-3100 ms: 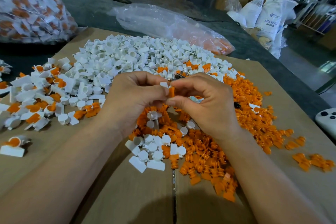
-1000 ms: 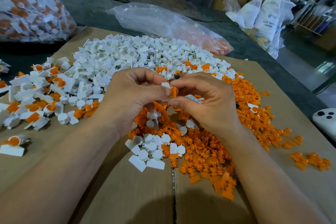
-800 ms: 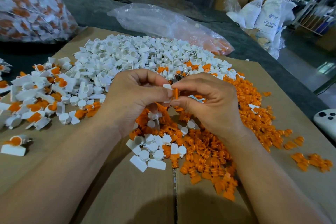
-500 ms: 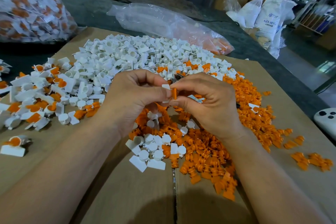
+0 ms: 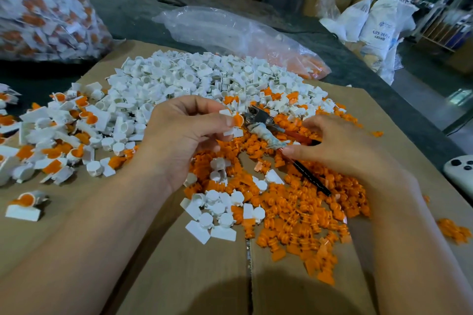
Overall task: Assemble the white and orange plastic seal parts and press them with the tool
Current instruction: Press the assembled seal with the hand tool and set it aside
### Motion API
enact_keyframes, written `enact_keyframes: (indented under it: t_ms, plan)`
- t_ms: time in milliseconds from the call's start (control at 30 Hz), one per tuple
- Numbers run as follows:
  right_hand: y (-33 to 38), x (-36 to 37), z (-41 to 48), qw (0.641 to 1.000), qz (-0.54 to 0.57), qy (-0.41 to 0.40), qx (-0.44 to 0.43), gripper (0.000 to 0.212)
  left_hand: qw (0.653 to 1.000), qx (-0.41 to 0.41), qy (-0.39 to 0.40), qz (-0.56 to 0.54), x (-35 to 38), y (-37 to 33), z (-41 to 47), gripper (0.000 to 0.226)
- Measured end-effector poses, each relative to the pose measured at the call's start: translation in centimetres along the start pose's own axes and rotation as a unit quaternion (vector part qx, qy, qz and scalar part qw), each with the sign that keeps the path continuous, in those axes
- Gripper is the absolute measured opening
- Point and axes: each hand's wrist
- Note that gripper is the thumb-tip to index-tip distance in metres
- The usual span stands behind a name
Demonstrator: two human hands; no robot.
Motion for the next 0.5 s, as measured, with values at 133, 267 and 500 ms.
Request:
enact_keyframes:
  t_ms: [133, 267, 500]
  plan:
    - [1.0, 0.9, 0.3, 0.998, -0.054, 0.039, 0.008, 0.121, 1.000, -0.004, 0.007, 0.010, 0.0, 0.2, 0.1, 0.019]
    - [0.7, 1.7, 1.0, 0.991, -0.131, 0.020, 0.023, 0.103, 1.000, -0.007, 0.008, 0.015, -0.1, 0.4, 0.1, 0.018]
    - [0.7, 2.1, 1.5, 0.992, -0.109, -0.011, 0.057, 0.098, 1.000, -0.010, 0.011, 0.019, -0.2, 0.6, 0.2, 0.017]
Point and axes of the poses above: each hand's wrist, its own z-axis towards the middle knuckle, its own x-axis out of the palm, y = z × x, and after that the axes turned 14 degrees about y, right-handed
